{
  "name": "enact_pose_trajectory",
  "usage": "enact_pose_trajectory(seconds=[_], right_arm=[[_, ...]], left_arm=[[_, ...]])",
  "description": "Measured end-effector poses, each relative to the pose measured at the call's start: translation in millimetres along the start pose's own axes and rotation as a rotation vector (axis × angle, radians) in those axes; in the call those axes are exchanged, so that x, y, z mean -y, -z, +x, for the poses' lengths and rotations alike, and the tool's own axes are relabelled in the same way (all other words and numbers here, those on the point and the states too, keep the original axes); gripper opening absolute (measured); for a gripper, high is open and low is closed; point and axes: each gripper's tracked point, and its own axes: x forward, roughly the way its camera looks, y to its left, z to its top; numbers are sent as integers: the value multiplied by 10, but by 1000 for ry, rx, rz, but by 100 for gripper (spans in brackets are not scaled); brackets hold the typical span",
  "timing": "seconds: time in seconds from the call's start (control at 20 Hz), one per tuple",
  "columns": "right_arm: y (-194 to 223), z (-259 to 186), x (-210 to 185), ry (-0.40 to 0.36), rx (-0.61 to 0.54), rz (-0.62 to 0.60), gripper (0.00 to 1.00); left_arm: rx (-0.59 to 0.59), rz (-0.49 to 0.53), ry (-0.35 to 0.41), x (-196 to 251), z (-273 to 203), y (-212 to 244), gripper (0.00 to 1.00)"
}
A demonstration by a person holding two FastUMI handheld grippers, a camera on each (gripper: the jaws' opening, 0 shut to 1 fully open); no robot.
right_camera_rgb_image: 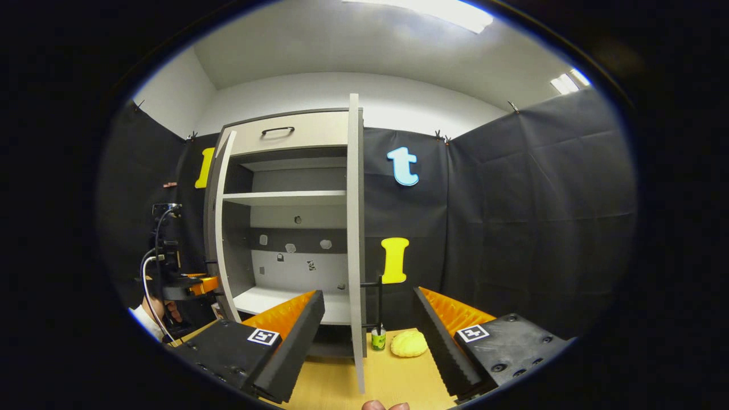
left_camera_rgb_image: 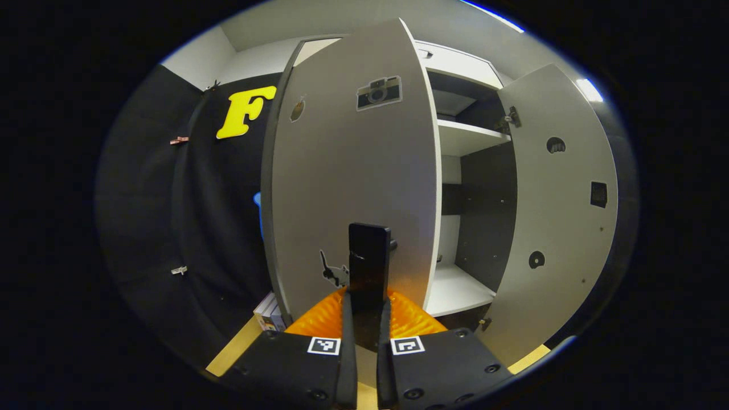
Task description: Open the right door of the double-door shoe cabinet with the right hand, and open the left door with the left hand.
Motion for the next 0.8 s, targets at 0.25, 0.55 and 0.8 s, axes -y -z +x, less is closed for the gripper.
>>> enact_pose_trajectory(seconds=[0.25, 0.55, 0.8], right_arm=[[33, -75, -171, -26, -9, 4, 97], [12, -154, -380, -57, -7, 15, 97], [48, -207, -493, -67, -19, 3, 97]], left_arm=[[2, 5, -24, -267, -216, 14, 18], [-7, -2, -37, -531, -382, 44, 17], [-4, -4, -40, -661, -441, 61, 16]])
